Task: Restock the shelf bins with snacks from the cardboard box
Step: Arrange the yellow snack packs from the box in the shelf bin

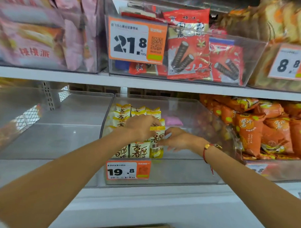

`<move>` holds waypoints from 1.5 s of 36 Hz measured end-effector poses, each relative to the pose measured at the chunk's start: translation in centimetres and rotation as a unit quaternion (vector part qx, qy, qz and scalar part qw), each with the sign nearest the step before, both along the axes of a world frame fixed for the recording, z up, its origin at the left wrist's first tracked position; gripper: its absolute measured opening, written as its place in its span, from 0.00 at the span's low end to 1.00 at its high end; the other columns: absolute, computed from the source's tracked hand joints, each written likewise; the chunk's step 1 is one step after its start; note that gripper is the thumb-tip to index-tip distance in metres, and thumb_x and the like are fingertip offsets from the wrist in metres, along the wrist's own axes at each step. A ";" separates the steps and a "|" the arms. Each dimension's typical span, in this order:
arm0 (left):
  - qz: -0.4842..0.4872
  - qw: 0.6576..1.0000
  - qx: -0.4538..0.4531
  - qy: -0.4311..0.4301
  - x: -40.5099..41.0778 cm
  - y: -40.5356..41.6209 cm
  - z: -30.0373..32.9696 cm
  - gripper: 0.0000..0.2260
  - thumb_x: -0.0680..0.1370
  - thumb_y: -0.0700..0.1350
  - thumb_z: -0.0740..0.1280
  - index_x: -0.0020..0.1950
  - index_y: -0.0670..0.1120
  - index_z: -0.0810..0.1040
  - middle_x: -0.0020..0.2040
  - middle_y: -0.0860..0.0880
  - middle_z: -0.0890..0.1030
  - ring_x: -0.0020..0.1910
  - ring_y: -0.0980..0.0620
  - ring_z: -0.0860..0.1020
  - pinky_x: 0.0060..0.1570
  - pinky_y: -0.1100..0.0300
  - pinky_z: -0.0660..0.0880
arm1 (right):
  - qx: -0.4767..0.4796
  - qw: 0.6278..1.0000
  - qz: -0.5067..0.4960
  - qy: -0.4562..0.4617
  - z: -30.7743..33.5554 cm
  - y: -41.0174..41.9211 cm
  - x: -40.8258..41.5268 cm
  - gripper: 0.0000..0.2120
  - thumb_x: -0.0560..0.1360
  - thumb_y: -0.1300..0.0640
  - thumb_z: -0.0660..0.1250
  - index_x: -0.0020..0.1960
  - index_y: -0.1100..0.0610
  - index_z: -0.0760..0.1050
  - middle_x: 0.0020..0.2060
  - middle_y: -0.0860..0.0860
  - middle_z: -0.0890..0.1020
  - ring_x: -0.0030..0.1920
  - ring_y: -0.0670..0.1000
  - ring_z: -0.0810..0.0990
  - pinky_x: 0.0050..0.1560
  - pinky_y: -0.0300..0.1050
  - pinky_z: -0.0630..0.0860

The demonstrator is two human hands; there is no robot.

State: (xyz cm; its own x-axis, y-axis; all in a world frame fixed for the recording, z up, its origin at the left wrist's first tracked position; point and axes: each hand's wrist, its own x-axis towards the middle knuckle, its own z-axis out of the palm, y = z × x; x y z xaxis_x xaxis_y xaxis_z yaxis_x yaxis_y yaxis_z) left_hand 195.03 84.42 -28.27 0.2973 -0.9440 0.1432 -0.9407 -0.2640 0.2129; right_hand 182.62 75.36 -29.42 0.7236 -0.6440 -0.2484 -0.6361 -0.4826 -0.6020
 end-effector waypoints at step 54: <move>0.151 0.960 0.069 0.227 -11.3 21.0 -23.3 0.27 0.67 0.62 0.72 0.57 0.51 0.66 0.45 0.56 0.73 0.42 0.55 0.74 0.33 0.61 0.66 | 0.085 0.969 -0.048 0.229 -18.1 17.2 -13.8 0.47 0.72 0.45 0.72 0.77 0.59 0.45 0.71 0.59 0.66 0.66 0.60 0.72 0.61 0.53 0.75</move>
State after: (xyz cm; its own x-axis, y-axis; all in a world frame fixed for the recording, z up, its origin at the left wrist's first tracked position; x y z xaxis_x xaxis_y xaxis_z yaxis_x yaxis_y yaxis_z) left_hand 183.69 105.45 -51.56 0.5620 -0.8059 -0.1863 -0.6354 -0.5648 0.5265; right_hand 168.80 92.60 -47.57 0.4520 -0.6240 -0.6374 -0.8919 -0.3267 -0.3126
